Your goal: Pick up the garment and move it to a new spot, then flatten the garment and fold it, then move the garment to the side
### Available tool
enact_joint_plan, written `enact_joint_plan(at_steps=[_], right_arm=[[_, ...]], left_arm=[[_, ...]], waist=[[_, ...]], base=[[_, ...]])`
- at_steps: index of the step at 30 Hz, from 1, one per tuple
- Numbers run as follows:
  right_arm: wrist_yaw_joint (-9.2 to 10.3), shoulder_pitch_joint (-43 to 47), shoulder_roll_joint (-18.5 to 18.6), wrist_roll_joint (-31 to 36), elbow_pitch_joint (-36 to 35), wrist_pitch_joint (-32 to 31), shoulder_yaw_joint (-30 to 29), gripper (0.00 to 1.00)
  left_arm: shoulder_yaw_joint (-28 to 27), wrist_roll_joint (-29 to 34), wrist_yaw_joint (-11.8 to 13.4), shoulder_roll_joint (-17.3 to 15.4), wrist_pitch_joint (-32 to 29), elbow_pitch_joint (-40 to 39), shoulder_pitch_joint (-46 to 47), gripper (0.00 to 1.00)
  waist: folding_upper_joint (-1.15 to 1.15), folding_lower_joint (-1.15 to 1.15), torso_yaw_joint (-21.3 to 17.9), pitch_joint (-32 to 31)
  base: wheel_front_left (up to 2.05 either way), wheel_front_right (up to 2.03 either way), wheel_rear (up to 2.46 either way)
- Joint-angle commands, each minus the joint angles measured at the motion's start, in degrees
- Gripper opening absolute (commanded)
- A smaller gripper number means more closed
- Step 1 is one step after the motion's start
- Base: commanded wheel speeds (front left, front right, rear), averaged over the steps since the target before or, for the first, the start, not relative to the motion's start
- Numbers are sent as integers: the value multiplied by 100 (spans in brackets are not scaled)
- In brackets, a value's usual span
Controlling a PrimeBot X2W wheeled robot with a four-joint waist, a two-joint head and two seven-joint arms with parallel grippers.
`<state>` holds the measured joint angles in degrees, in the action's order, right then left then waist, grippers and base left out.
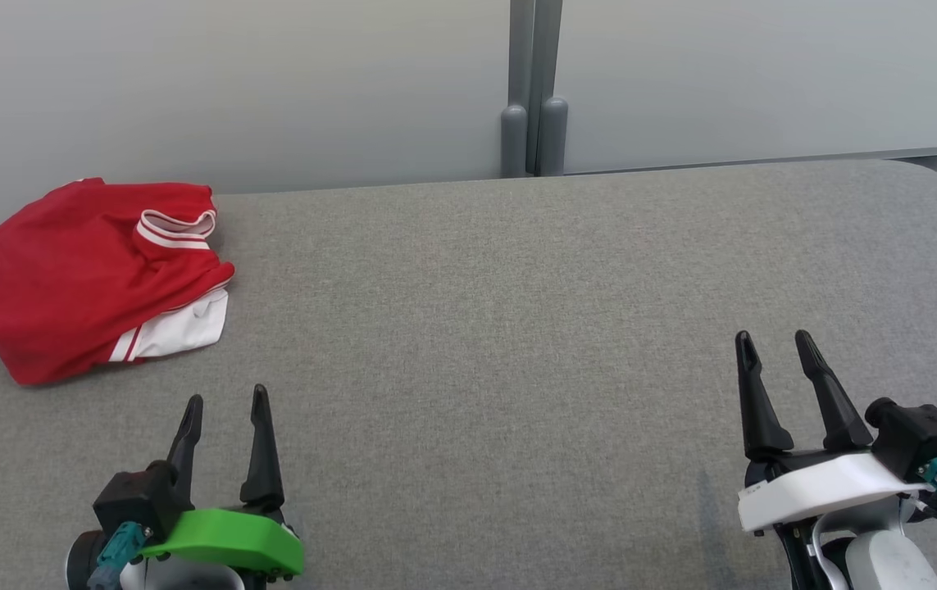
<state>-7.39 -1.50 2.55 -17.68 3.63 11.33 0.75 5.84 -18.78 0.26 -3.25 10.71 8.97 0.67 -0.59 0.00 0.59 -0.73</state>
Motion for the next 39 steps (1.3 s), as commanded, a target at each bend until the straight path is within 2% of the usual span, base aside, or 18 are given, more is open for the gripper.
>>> enact_joint_plan(at_steps=[1,13,27,39], right_arm=[[-15,24,34,138,-91,58,1,100],[-11,158,39,666,-133,196,-6,100],[-12,151,44,1115,246,343,-7,100],[-11,84,45,1286,369,393,4,100]], left_arm=[[12,126,30,-46,66,-29,-50,100],[-6,470,27,-3,216,-46,-170,100],[71,952,23,25,393,-86,-288,100],[74,977,61,33,452,24,-284,100]], waist=[[43,0,-1,-6],[49,0,9,-21],[56,0,22,-11],[59,0,47,12]], base=[[0,0,0],[0,0,0],[0,0,0],[0,0,0]])
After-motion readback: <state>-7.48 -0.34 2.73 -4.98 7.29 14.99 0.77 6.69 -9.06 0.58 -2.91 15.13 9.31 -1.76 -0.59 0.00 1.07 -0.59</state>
